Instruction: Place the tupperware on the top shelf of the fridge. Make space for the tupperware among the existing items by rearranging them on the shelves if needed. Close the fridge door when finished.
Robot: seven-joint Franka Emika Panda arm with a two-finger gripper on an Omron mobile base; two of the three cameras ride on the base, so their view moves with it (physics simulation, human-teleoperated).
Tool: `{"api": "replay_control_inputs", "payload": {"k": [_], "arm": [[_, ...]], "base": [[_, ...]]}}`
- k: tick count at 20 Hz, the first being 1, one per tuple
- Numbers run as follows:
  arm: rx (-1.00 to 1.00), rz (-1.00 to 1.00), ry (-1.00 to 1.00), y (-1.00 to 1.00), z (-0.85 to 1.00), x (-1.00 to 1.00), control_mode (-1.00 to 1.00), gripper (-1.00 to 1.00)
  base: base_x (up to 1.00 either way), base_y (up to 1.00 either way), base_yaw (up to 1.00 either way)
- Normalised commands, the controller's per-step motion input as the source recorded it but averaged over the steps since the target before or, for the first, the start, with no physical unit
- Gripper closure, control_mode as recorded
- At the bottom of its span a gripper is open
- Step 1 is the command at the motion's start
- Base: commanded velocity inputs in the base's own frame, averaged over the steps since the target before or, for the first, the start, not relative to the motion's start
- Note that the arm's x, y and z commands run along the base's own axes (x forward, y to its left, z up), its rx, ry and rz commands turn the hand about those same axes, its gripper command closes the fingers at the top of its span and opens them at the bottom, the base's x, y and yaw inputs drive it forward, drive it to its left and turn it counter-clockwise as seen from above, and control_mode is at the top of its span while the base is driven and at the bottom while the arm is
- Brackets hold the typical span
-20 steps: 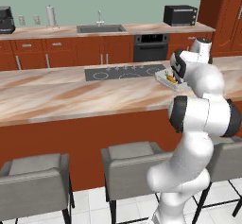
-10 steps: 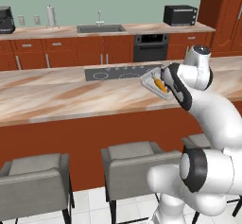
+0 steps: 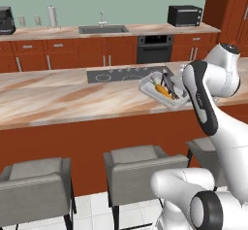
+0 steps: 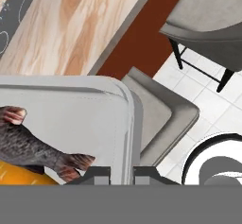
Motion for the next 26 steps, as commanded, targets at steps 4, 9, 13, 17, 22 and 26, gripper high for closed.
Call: {"api": "replay_control_inputs", "payload": {"k": [4, 9, 13, 17, 22, 26], "arm": [[0.00, 0.07, 0.02, 0.01, 0.02, -0.48, -1.00, 1.00], [0.00, 0.00, 0.00, 0.02, 0.05, 0.00, -1.00, 1.00], [0.00, 0.00, 0.00, 0.00, 0.00, 0.00, 1.00, 1.00], [0.00, 0.00, 0.00, 0.00, 0.00, 0.00, 1.00, 1.00], [0.00, 0.00, 0.00, 0.00, 0.00, 0.00, 1.00, 1.00], [0.00, 0.00, 0.00, 0.00, 0.00, 0.00, 1.00, 1.00]], "base": [[0.00, 0.00, 0.00], [0.00, 0.00, 0.00], [0.00, 0.00, 0.00], [-0.09, -0.02, -0.05], [-0.90, -0.24, -0.29], [-0.93, -0.48, -0.51]]}}
